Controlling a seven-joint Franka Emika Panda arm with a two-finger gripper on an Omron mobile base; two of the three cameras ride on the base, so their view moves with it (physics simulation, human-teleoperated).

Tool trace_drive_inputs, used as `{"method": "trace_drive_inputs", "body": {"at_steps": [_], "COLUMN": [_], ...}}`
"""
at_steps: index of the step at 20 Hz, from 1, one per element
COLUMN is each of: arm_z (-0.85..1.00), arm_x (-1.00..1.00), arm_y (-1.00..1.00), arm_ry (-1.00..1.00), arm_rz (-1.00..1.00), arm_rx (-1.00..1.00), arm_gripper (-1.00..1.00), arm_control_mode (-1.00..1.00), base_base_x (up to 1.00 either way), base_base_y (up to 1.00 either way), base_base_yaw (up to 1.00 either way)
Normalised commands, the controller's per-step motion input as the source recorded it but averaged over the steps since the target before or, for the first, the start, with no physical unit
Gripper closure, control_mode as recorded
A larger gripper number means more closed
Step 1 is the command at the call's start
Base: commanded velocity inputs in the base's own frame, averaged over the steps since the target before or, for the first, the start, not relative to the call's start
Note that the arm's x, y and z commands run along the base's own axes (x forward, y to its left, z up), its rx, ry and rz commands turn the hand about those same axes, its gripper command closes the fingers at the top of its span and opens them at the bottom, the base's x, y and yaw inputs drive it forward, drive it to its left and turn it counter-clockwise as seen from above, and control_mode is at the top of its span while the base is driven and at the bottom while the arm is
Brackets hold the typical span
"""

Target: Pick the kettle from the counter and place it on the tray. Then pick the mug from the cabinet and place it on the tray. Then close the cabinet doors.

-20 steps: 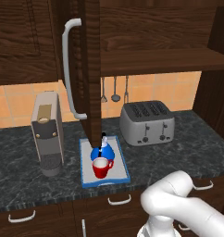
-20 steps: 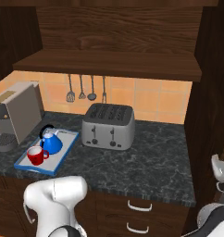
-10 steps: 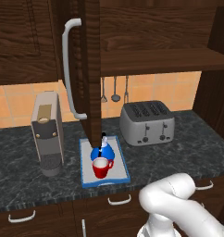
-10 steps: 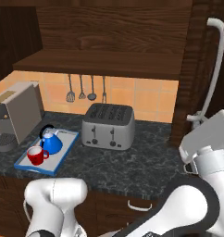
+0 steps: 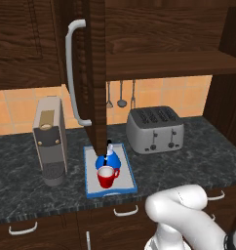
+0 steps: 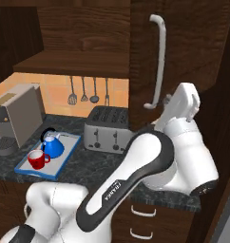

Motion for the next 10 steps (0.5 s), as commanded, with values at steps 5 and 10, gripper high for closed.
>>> {"method": "trace_drive_inputs", "body": {"at_steps": [5,10], "arm_z": [0.01,0.01], "arm_x": [0.93,0.92], "arm_y": [0.78,0.56], "arm_ry": [0.30,0.28], "arm_rz": [0.00,0.00], "arm_rx": [-0.07,-0.04], "arm_gripper": [1.00,1.00], "arm_control_mode": [-1.00,-1.00], "base_base_x": [0.00,0.00], "base_base_y": [0.00,0.00], "base_base_yaw": [0.00,0.00]}}
